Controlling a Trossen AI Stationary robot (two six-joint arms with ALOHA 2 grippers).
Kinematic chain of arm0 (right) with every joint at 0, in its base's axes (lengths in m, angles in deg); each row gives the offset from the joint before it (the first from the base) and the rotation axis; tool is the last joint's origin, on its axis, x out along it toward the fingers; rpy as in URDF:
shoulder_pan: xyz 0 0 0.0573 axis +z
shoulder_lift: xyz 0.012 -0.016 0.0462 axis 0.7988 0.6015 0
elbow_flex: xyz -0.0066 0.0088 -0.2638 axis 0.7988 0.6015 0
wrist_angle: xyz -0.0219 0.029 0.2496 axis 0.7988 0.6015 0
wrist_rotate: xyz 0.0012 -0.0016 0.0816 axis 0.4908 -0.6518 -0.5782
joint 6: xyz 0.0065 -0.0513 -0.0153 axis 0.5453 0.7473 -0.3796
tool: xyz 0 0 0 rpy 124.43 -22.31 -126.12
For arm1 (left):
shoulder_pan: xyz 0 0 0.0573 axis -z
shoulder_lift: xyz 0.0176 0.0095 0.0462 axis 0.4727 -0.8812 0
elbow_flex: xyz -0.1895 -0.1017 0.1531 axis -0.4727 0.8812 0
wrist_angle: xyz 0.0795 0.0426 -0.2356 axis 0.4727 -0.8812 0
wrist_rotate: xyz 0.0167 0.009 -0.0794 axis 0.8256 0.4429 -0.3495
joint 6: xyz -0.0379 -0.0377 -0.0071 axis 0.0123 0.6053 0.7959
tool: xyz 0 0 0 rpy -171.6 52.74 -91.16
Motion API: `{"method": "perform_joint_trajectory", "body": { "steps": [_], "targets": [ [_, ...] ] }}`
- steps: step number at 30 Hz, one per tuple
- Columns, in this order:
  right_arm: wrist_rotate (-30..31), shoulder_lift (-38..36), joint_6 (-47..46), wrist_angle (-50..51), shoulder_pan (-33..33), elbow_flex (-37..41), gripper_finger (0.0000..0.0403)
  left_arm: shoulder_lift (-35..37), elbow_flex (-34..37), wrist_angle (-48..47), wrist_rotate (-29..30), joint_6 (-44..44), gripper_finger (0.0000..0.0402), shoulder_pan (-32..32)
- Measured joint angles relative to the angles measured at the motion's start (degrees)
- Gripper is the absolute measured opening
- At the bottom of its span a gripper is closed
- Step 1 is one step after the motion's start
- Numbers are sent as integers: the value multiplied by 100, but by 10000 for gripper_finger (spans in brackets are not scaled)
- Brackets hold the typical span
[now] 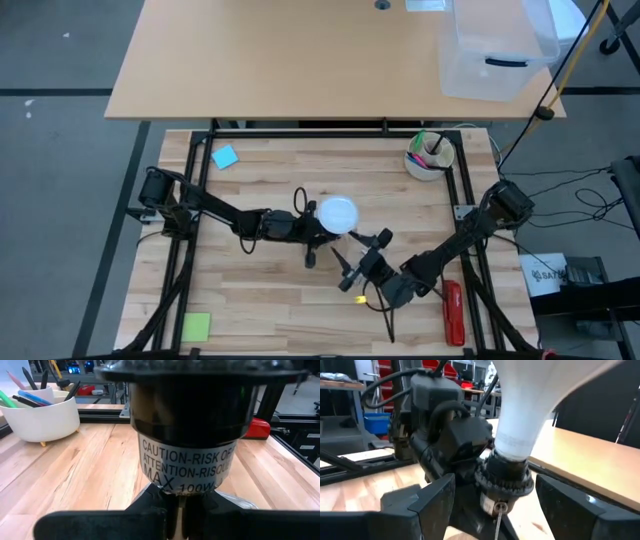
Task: Screw lightbulb
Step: Remove the lightbulb from the lamp
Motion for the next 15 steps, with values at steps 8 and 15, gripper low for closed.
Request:
{"method": "perform_joint_trajectory", "body": {
  "steps": [8,15],
  "targets": [
    [-3,1,-445,205,-22,0,307,0,0,8,0,6,28,2],
    [-181,1,-449,-220,-235,0,329,0,0,16,25,14,28,2]
  ]
}}
